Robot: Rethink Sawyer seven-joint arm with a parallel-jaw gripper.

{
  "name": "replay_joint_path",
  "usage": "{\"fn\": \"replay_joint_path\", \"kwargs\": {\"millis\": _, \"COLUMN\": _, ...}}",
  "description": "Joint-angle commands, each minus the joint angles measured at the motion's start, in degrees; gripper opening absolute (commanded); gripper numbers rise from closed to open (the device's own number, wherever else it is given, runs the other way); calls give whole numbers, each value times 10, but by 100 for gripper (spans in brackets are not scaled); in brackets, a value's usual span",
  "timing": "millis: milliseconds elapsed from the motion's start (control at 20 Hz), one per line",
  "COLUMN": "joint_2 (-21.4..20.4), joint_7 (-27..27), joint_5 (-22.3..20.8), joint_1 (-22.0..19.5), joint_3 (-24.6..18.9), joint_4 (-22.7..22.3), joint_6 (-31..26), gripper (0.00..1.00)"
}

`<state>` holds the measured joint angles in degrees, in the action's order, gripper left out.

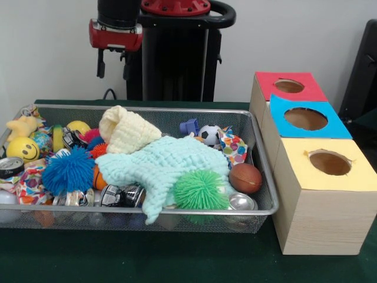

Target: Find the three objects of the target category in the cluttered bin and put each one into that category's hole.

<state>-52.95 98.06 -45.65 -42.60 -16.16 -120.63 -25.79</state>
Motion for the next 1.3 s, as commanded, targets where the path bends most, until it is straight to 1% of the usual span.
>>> {"fn": "replay_joint_path", "kwargs": {"millis": 50, "joint_2": 9, "joint_7": 66, "joint_5": 118, "joint_1": -64, "joint_3": -22, "joint_4": -40, "joint_6": -4, "gripper": 100}}
{"fn": "replay_joint_path", "kwargs": {"millis": 200, "joint_2": 9, "joint_7": 70, "joint_5": 115, "joint_1": -65, "joint_3": -5, "joint_4": -37, "joint_6": 11, "gripper": 100}}
{"fn": "replay_joint_path", "kwargs": {"millis": 400, "joint_2": 17, "joint_7": 74, "joint_5": 133, "joint_1": -64, "joint_3": 6, "joint_4": -19, "joint_6": 13, "gripper": 100}}
{"fn": "replay_joint_path", "kwargs": {"millis": 500, "joint_2": 31, "joint_7": 71, "joint_5": 140, "joint_1": -72, "joint_3": 4, "joint_4": -5, "joint_6": 22, "gripper": 100}}
{"fn": "replay_joint_path", "kwargs": {"millis": 600, "joint_2": 42, "joint_7": 59, "joint_5": 148, "joint_1": -80, "joint_3": -2, "joint_4": 11, "joint_6": 17, "gripper": 100}}
{"fn": "replay_joint_path", "kwargs": {"millis": 800, "joint_2": 49, "joint_7": 42, "joint_5": 158, "joint_1": -88, "joint_3": -12, "joint_4": 37, "joint_6": 4, "gripper": 100}}
{"fn": "replay_joint_path", "kwargs": {"millis": 1050, "joint_2": 70, "joint_7": 42, "joint_5": 149, "joint_1": -86, "joint_3": -15, "joint_4": 70, "joint_6": 35, "gripper": 100}}
{"fn": "replay_joint_path", "kwargs": {"millis": 1300, "joint_2": 75, "joint_7": 27, "joint_5": 149, "joint_1": -94, "joint_3": -27, "joint_4": 87, "joint_6": 33, "gripper": 100}}
